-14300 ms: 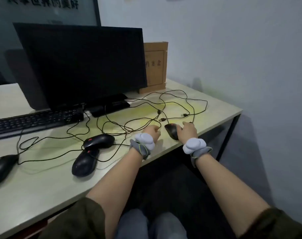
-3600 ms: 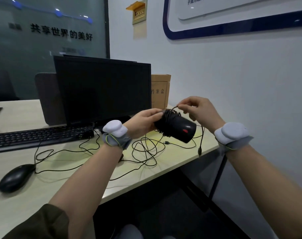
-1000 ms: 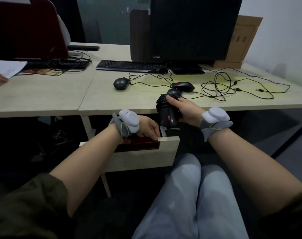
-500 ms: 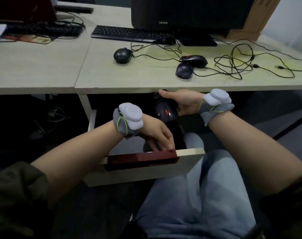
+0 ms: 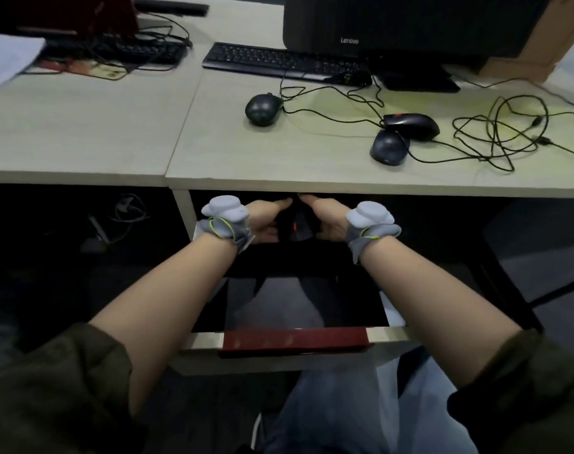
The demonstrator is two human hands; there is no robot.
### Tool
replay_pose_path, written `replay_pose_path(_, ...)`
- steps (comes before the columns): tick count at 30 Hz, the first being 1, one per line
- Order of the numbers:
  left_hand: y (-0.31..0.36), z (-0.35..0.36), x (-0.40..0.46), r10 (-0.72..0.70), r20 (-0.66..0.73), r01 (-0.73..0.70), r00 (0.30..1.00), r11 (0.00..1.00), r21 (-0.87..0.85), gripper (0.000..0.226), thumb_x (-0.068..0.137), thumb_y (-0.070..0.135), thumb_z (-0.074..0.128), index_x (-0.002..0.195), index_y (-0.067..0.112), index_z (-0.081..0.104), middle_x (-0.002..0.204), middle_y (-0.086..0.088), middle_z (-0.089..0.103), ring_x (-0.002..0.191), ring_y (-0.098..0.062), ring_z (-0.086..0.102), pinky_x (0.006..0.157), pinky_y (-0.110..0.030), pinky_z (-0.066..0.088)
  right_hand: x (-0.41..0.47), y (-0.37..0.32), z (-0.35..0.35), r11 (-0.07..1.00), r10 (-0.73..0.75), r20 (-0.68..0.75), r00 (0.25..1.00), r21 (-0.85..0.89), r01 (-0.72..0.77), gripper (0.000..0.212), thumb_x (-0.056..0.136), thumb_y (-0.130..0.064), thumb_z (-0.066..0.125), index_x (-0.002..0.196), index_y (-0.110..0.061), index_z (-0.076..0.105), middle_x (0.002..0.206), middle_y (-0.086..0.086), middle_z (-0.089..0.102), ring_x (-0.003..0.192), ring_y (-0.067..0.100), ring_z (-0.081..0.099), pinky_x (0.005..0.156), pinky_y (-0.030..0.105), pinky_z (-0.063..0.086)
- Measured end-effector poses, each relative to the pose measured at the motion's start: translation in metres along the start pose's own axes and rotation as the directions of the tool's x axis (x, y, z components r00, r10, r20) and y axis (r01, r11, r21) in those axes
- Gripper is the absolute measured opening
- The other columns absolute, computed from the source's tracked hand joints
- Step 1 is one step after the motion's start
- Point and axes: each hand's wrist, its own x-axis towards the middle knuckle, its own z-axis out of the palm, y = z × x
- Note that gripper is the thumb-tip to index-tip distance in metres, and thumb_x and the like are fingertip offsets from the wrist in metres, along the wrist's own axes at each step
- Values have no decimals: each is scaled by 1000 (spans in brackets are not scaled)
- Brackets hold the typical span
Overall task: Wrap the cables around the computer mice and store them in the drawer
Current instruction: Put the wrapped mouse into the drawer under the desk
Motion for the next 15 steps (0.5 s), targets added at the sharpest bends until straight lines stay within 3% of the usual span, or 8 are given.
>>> replay_pose_path(2, 0, 2, 7, 67, -90, -60, 994, 995, 80, 37, 91, 32, 55, 110, 1, 57, 113, -18, 58, 104, -29, 58, 94, -40, 49, 4, 0, 3, 1000, -26, -34, 999, -4, 26, 43, 100, -23, 33, 134, 3, 41, 119, 19, 57, 89, 28, 54, 101, 35, 41)
replay_pose_path(4, 0, 7, 10, 107, -129, -96, 986, 992, 87, 26, 89, 27, 59, 93, 1, 60, 103, -18, 59, 96, -29, 59, 75, -34, 55, 2, 2, 1, 997, -63, -66, 996, -50, 60, 42, 98, -14, 33, 136, 3, 38, 130, 22, 51, 114, 34, 53, 107, 43, 37)
replay_pose_path(6, 0, 12, 12, 118, -163, -99, 980, 988, 118, 26, 89, 27, 59, 76, 5, 54, 91, -16, 57, 82, -28, 57, 52, -25, 52, -4, 4, -3, 972, -85, -60, 995, -223, 69, 41, 97, -11, 32, 134, 4, 41, 138, 23, 45, 127, 36, 45, 106, 43, 38)
replay_pose_path(9, -3, 11, 19, 155, -221, -111, 963, 973, 201, 34, 88, 32, 59, 89, -2, 59, 110, -24, 60, 94, -33, 61, 70, -34, 55, -4, 6, -6, 837, -165, -76, 983, -538, 99, 38, 97, -8, 32, 130, 5, 46, 136, 22, 48, 126, 34, 44, 98, 33, 37)
replay_pose_path(12, -8, 10, 19, 171, -196, -137, 966, 975, 174, 32, 87, 30, 61, 65, 12, 47, 76, -11, 55, 59, -18, 50, 36, -16, 45, -1, 4, -2, 659, -200, -110, 974, -750, 51, 39, 101, -15, 26, 134, 0, 41, 142, 19, 42, 130, 33, 39, 102, 33, 31)
replay_pose_path(15, -13, 4, 20, 212, -204, -170, 956, 964, 207, 33, 87, 28, 61, 62, 14, 46, 62, -2, 46, 53, -12, 44, 28, -12, 36, 5, 10, 5, 450, -300, -123, 946, -893, 27, 40, 102, -23, 26, 133, -8, 45, 140, 20, 42, 130, 36, 34, 102, 37, 31)
